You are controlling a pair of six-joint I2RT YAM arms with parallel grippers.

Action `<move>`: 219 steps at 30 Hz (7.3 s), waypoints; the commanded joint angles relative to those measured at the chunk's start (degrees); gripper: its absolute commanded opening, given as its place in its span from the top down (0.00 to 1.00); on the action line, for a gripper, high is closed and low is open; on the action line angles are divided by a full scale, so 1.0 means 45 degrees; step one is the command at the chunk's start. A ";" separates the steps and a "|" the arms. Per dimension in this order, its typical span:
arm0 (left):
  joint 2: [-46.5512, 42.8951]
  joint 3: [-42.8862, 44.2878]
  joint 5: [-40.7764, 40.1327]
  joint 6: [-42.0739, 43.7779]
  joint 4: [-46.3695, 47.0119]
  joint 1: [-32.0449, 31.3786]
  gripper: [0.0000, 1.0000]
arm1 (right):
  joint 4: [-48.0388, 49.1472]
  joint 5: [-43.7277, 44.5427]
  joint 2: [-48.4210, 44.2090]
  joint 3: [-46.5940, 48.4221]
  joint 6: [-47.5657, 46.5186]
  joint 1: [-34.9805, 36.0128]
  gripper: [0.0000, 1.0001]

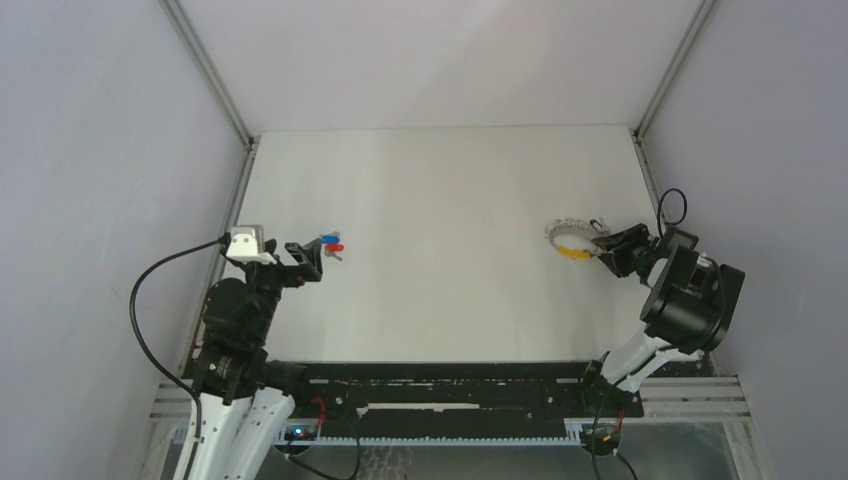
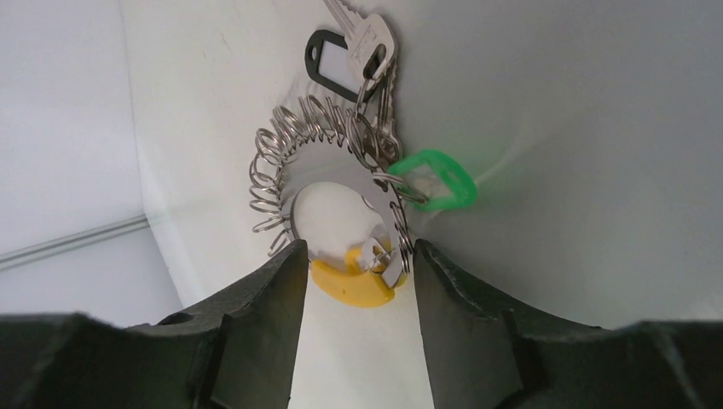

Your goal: Put the keys on the keyring

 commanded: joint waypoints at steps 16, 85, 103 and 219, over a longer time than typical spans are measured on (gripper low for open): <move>0.0053 0.0284 0.0430 0.0249 0.0532 0.0203 0.00 | -0.2233 -0.0352 0.1396 0.2990 -0.1392 0.0941 0.62; 0.9579 -0.3146 0.5414 -0.4579 1.2060 -0.3203 0.07 | -0.4654 0.6486 -0.4222 0.3839 -1.0577 1.5446 1.00; 1.7054 -0.1830 0.9436 -0.5030 2.0002 -0.3209 0.28 | -0.3432 0.4885 -0.5179 0.2977 -1.0668 1.5769 1.00; 0.9088 0.1567 -0.5637 1.1850 0.2300 -1.2192 1.00 | -0.5509 0.4648 -0.4319 0.5262 -0.5311 1.6670 0.73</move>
